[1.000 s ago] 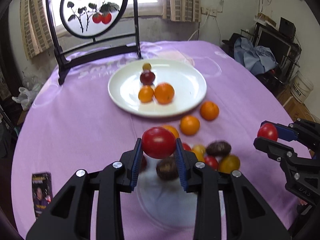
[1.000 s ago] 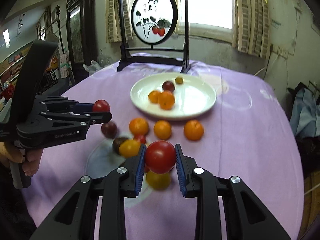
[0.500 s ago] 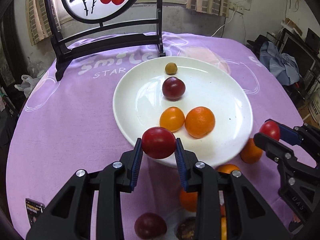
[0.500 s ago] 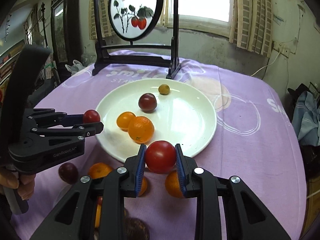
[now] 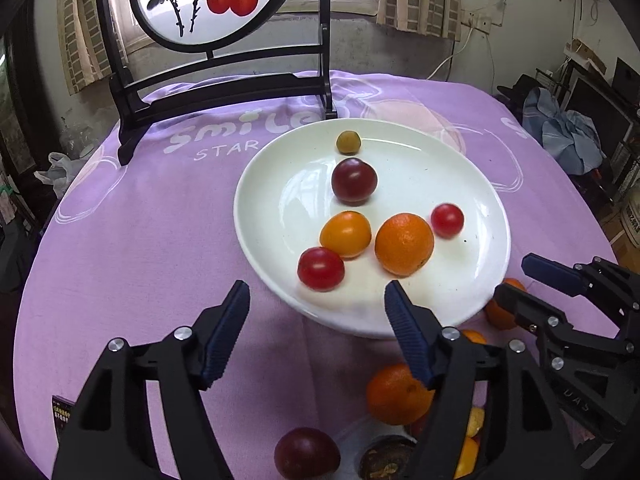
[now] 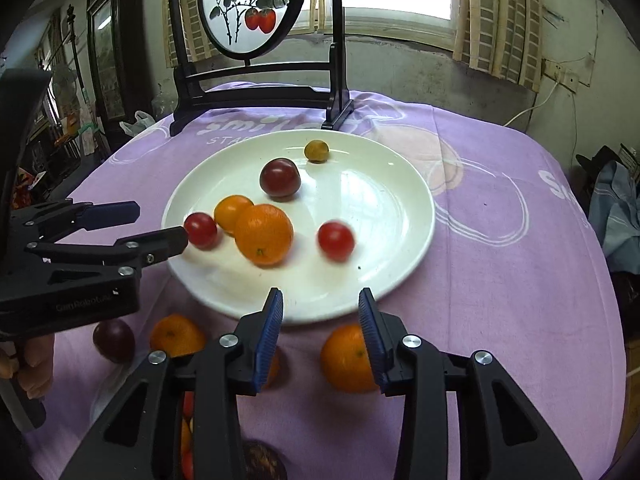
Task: Organize fruits
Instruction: 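Grasp the yellow-green tomato with the right gripper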
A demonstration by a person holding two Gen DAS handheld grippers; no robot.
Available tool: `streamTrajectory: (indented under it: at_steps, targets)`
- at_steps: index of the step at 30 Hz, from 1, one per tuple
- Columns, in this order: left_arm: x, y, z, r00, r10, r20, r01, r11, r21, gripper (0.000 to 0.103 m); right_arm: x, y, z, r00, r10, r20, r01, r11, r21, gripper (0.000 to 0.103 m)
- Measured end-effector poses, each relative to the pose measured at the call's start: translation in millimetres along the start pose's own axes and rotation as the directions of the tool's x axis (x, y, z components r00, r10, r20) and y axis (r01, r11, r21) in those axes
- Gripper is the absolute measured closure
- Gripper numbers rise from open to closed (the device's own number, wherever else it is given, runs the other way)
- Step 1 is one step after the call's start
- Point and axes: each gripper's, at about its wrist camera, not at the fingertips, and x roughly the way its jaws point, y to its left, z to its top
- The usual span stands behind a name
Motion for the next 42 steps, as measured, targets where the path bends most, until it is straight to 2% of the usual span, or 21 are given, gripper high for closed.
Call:
streamTrajectory:
  at_steps: [10,12,16,18,28,42]
  targets:
    - [-31.2,4.1,-39.9,1.0,-0.023,0.002,0.023,1.0,-0.009,0.029,-36.9,7.7,-31.9,1.0,0.006,0.006,-0.006,1.0,-0.011,0.055]
    - [-37.5,3.7,-47.1,1.0,-0.019,0.007,0.019,1.0,-0.001,0.027,-44.9,10.8,-38.8,1.0,0.014,0.011,-0.014,1.0,-0.013,0.05]
    - [-49.1,6.1,-62.1,1.0,-0.016,0.016,0.016,1.0,-0.002,0.024,-57.1,18.0,-56.0,1.0,0.028,0.007,-0.028,0.999,-0.025,0.048]
    - [-53.7,8.1,-69.6,1.0,-0.025,0.015,0.025,1.0,-0.012,0.023,-62.4,22.2,-66.6,0.999,0.037,0.002,-0.037,0.999,-0.027,0.042]
    - [-67.5,14.3,-96.3,0.999,-0.036,0.002,0.036,0.999,-0.027,0.021,-74.9,27.9,-108.8,0.999,0.039,-0.029,-0.039,0.999,-0.008,0.041]
    - [-63.0,20.1,-115.3,0.998,-0.051,-0.028,0.05,0.998,-0.037,0.019,-55.2,37.4,-121.1,0.995,0.008,-0.104,-0.012,0.999,-0.043,0.041]
